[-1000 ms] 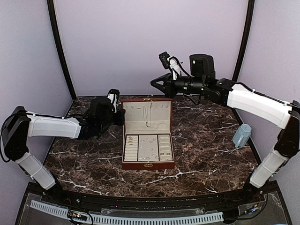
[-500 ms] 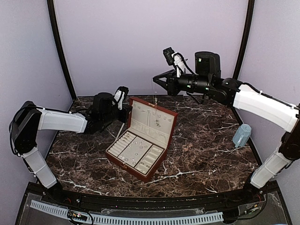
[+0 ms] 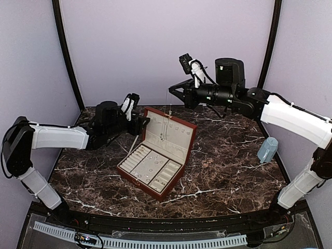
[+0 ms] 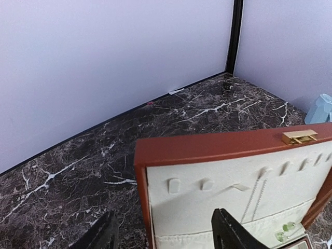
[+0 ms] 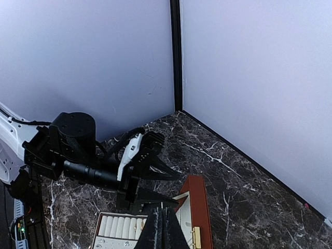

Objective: Organize the mixed jewelry
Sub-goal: Adjust the jewelry box at the center of the board, then open the compartment pouch of the jewelry box.

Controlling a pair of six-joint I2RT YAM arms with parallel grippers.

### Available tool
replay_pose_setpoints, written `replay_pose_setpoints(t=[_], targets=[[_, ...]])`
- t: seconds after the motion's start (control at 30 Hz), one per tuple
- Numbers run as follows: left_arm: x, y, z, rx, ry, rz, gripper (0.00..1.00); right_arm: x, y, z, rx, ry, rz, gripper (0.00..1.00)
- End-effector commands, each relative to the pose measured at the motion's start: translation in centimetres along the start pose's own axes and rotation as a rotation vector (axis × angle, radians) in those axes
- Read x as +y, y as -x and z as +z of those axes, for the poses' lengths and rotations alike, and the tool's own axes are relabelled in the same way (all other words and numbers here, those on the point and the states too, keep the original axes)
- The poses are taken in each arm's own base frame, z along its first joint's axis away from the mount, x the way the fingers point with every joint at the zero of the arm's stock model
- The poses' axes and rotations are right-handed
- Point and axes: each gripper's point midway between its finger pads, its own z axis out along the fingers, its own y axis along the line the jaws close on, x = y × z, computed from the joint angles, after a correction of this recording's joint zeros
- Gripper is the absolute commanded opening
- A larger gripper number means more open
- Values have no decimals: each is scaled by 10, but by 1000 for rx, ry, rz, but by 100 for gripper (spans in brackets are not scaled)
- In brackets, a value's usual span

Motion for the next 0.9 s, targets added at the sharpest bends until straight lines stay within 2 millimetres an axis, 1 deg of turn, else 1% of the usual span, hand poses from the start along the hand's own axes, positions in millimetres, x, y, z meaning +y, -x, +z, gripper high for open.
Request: replay_pose_setpoints(t=[0.0, 0.03, 0.07, 0.17, 0.2, 0.27, 0.4, 0.5, 0.57, 0.67, 0.77, 0.87], targets=[[-27, 8, -27, -43, -82, 143, 65, 5, 10, -10, -39, -6, -5, 0], [-34, 1, -33, -38, -105, 170, 65, 5, 10, -10, -40, -5, -3, 0], [-42, 1, -37, -54, -146, 222, 66, 6, 9, -11, -40, -3, -3, 0], [-60, -14, -50, -61, -239, 334, 67, 7, 9, -12, -42, 3, 1, 0], [-66, -22, -51, -47, -274, 390, 67, 8, 9, -12, -43, 6, 1, 0], [-69, -31, -49, -15, -299, 445, 68, 8, 9, -13, -47, 7, 2, 0], [-74, -39, -41, -3, -339, 527, 69, 9, 8, -14, -53, 11, 1, 0], [-76, -50, -28, 19, -363, 623, 74, 11, 8, -15, -55, 22, -4, 0], [-77, -58, -20, 49, -381, 675, 74, 12, 7, -14, -56, 26, -4, 0], [-76, -65, -8, 76, -393, 721, 74, 12, 5, -13, -59, 31, -2, 0], [-74, -64, 0, 53, -377, 770, 74, 14, 4, -11, -60, 45, 1, 0], [-74, -71, 10, 67, -379, 793, 71, 16, 3, -10, -60, 57, 2, 0]])
